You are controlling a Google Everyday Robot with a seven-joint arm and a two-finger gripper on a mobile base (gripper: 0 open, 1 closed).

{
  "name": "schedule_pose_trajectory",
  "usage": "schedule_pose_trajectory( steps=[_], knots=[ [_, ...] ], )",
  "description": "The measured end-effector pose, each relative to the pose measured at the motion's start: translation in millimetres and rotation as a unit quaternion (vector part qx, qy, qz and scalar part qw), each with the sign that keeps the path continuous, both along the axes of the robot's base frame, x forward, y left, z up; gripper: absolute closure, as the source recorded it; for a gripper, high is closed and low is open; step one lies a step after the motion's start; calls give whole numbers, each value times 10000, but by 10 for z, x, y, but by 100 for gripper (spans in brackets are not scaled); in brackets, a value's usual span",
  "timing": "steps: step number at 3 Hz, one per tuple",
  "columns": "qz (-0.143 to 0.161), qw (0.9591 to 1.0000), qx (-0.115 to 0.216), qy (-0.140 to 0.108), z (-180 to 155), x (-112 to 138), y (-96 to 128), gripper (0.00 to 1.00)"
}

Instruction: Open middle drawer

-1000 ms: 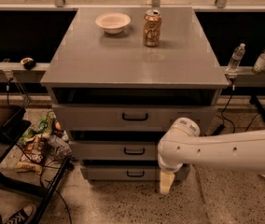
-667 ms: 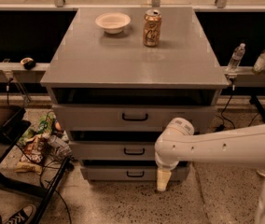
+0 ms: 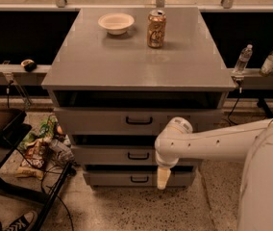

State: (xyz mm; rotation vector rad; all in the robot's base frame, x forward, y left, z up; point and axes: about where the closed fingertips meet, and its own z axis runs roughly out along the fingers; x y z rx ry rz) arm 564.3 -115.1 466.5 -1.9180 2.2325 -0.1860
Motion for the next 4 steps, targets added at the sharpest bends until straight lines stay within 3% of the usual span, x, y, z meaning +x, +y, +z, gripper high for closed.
schedule_pose_trajectory(
  steps=[2,3,4],
  knots=[
    [0,9992,364,175,-234,184,160,3],
    [-5,9984,500,247,-299,158,136,25],
    [-72,9985,441,328,-313,-17,-85,49]
  ],
)
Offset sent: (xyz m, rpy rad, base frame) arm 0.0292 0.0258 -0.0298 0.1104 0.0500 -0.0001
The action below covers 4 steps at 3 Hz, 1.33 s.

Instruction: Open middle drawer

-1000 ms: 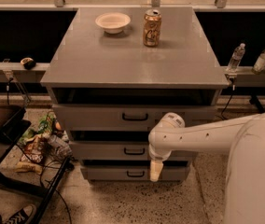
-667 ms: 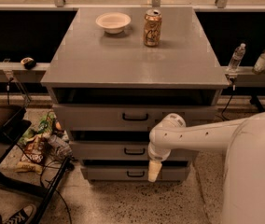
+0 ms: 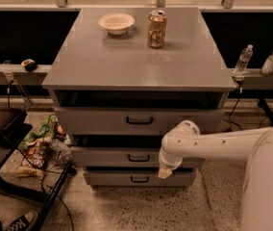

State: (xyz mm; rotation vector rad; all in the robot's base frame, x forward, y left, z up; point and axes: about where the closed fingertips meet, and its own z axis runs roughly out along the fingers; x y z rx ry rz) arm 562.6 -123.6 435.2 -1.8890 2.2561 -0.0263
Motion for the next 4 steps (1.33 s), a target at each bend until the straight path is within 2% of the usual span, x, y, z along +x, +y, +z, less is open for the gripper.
schedule_pose_trajectory(
  steps=[1,2,3,4],
  knots=[
    [0,10000,0,0,102,9,15,80],
    [0,10000,0,0,171,12,21,100],
    [0,10000,0,-1,256,13,22,100],
    [0,10000,0,0,324,13,22,73]
  ],
)
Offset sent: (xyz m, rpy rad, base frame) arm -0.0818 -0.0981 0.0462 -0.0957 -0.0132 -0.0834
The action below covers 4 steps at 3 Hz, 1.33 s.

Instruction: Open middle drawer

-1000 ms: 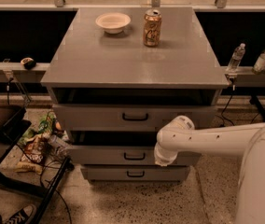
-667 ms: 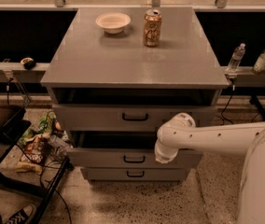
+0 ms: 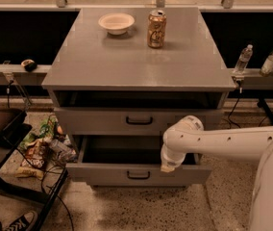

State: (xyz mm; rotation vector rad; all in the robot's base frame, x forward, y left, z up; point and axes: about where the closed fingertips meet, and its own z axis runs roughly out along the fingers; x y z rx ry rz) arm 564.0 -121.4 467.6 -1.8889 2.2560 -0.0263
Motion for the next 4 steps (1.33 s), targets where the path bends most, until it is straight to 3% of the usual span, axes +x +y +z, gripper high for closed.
schedule_pose_trajectory(
  steps=[3,4],
  knots=[
    [0,10000,0,1,-1,-1,0,0],
    [-37,9999,79,148,-299,-64,-71,0]
  ],
)
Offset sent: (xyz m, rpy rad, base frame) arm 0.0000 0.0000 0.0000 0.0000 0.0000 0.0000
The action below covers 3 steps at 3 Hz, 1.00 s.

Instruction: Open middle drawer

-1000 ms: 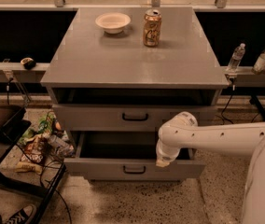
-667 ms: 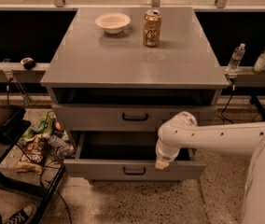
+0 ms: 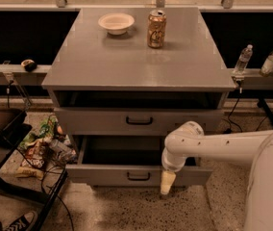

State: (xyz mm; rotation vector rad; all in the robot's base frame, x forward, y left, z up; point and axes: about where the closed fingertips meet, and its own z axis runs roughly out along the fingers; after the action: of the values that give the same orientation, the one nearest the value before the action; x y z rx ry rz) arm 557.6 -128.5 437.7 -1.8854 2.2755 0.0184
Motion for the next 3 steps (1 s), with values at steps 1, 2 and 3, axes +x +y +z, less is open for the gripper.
schedule_pose_trajectory(
  steps=[1,2,3],
  knots=[
    [2,10000,-1,15,-15,-9,1,0],
    [-19,9995,-208,257,-81,-226,-104,3],
    [-246,9968,-404,650,-174,-658,-394,25]
  ],
)
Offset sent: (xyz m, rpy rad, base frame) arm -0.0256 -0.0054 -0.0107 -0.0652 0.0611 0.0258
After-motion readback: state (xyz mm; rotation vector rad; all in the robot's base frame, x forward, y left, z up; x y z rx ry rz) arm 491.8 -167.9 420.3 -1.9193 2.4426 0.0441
